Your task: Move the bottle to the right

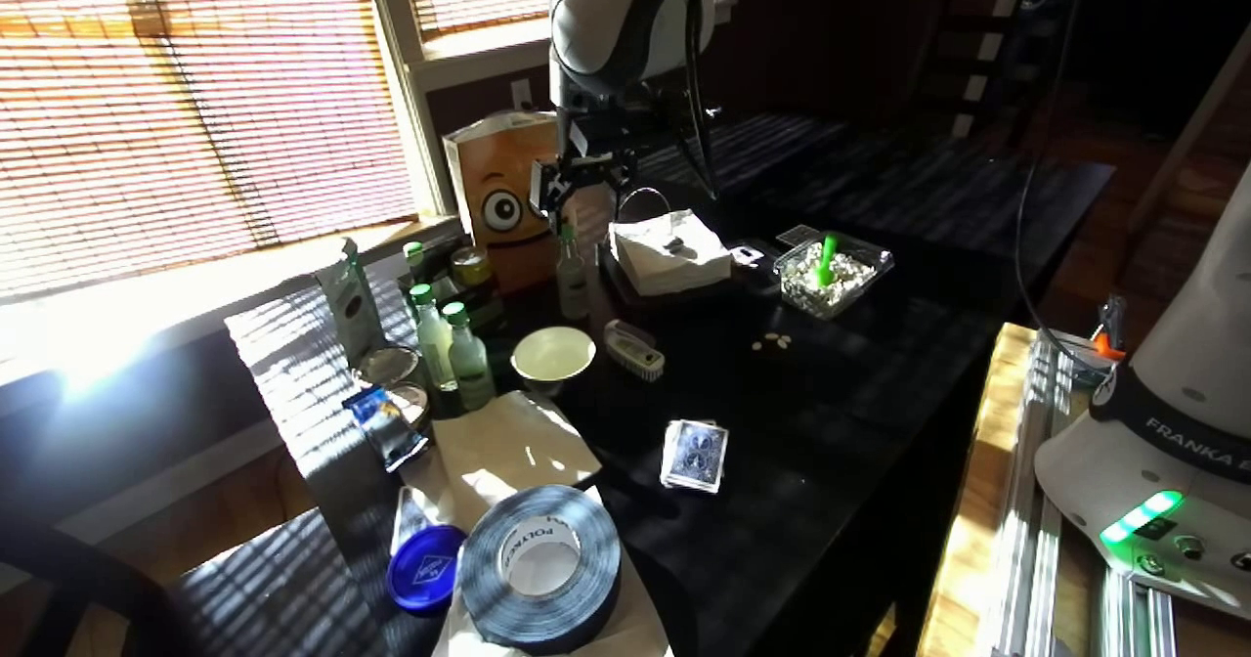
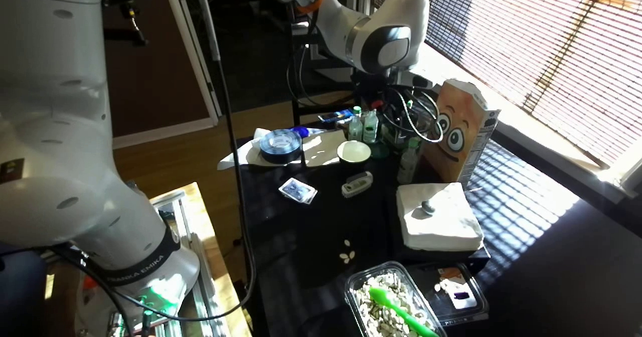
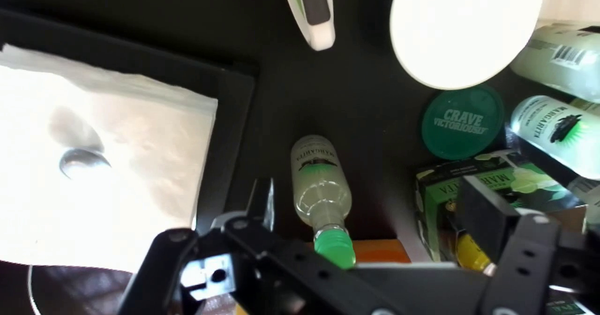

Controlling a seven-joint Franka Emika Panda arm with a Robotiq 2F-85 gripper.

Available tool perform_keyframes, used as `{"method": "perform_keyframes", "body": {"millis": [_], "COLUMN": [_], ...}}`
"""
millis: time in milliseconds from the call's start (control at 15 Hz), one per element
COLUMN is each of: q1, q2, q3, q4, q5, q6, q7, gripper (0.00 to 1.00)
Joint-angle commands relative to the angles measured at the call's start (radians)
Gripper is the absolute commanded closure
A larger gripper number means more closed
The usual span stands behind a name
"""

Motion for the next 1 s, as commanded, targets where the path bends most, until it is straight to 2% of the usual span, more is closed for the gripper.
{"method": "perform_keyframes", "body": {"millis": [0, 67, 133, 400, 600, 933], "q1": [-0.038, -0.028, -0.014, -0.012, 0.038, 0.088], "q2": [0.082, 0.087, 0.040, 0.050, 0.104, 0.190], "q3": [0.013, -0.008, -0.015, -0.022, -0.062, -0.092], "q4": [0.126, 0.144, 0.067, 0.077, 0.107, 0.164], "q5": [0.041, 0.009, 0.028, 0.027, -0.045, -0.057], "q6": [-0.091, -0.144, -0.068, -0.077, -0.024, 0.035], "q7": [-0.229, -0.233, -0.183, -0.190, -0.105, -0.044], "gripper": [0.00, 0.00, 0.00, 0.00, 0.00, 0.00]}}
